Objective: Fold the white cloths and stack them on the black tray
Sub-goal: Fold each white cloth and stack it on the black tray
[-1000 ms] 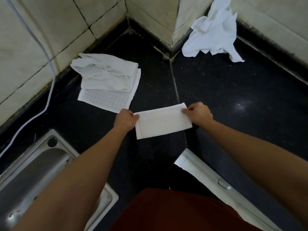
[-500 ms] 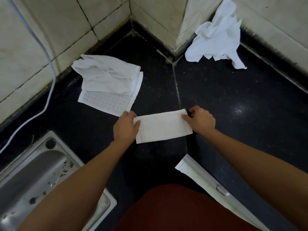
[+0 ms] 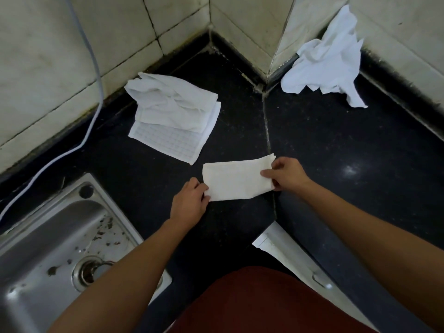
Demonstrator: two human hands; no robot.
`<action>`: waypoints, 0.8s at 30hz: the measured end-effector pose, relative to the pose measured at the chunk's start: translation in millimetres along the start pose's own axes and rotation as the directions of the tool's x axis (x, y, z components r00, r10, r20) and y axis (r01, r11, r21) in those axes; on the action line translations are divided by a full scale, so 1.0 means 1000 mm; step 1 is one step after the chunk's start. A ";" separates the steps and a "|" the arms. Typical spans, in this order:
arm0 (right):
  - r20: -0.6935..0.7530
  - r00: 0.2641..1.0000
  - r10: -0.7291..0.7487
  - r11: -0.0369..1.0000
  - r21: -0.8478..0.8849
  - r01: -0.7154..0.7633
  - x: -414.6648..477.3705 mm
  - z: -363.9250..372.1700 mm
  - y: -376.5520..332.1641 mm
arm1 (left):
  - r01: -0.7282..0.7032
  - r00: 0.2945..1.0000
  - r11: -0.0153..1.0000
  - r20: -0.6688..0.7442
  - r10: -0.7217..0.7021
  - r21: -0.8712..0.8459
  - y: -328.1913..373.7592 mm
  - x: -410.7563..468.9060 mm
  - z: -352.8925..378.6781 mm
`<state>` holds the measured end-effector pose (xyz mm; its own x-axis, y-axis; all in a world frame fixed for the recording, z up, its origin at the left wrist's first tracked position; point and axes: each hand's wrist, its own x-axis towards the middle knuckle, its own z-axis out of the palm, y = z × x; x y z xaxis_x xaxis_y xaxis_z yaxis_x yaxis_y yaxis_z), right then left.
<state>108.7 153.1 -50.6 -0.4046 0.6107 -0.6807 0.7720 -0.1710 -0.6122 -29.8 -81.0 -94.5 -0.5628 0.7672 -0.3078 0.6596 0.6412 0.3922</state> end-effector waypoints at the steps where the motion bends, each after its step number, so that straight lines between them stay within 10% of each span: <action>1: 0.042 0.999 -0.029 0.999 -0.014 0.030 -0.005 0.009 -0.008 | 0.023 1.000 1.000 -0.020 -0.024 -0.021 -0.003 -0.003 -0.002; 16: 0.228 0.966 -0.119 0.886 -0.415 0.207 0.001 0.142 -0.045 | 0.318 0.943 0.943 -0.065 -0.325 -0.097 -0.051 -0.060 -0.024; 24: 0.213 0.939 -0.270 0.899 -0.293 0.325 0.003 0.110 -0.038 | 0.282 0.953 0.939 -0.057 -0.298 -0.195 -0.021 -0.037 -0.022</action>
<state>24.4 76.3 -73.5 -0.6925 0.4548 -0.5600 0.7065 0.2706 -0.6540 -34.1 -123.2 -72.0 -0.7615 0.5386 -0.3607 0.3633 0.8154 0.4506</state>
